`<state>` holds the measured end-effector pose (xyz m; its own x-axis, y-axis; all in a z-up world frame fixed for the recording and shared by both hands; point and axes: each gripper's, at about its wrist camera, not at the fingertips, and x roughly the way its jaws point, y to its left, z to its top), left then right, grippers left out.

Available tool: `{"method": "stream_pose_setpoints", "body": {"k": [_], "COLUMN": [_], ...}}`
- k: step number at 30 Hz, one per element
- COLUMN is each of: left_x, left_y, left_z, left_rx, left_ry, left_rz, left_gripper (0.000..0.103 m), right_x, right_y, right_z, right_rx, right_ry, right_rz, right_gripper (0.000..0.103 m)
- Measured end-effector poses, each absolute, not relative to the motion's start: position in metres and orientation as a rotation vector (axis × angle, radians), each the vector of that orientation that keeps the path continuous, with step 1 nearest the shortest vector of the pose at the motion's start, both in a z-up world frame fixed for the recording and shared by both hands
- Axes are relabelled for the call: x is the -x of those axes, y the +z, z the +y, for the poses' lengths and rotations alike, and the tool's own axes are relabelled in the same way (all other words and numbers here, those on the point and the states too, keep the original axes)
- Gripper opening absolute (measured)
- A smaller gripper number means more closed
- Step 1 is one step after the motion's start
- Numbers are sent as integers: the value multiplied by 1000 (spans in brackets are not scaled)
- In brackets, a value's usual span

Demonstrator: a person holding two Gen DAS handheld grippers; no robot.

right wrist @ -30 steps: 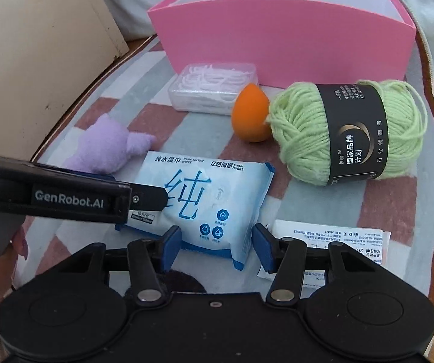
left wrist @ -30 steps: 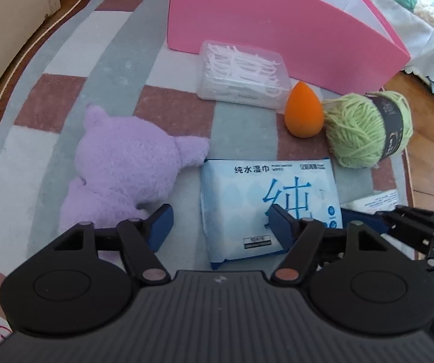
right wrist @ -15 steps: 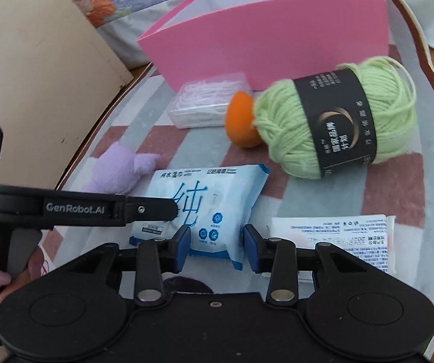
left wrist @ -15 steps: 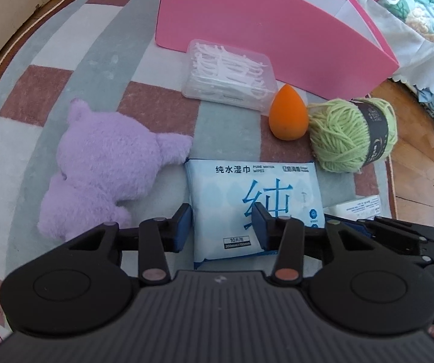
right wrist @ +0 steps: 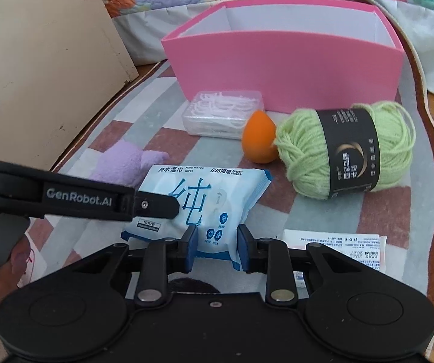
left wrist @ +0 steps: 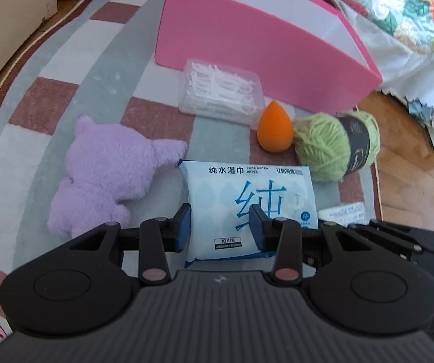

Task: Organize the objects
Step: 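Lift the wipes pack with both tools and carry it over the pink box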

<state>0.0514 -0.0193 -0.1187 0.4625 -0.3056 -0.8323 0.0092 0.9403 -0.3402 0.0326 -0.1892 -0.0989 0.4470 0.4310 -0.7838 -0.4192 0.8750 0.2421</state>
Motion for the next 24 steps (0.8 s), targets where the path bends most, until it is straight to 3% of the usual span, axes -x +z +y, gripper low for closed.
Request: {"method": "stream_pose_setpoints", "body": {"k": [8,24], "left_x": [-49,-63], "left_y": [-105,-24], "left_z": [-24,-23], "left_rx": [317,301], "left_ry": [-207,-197], "left_rz": [1070,980], "left_gripper": [39,39], "right_x": [-31,-43], "right_y": [-84,-16], "right_z": [-186,-172], "right_rx": [19,124], "right_ry": [496,513], "right_rz": [974,868], "right_gripper": [36,44]}}
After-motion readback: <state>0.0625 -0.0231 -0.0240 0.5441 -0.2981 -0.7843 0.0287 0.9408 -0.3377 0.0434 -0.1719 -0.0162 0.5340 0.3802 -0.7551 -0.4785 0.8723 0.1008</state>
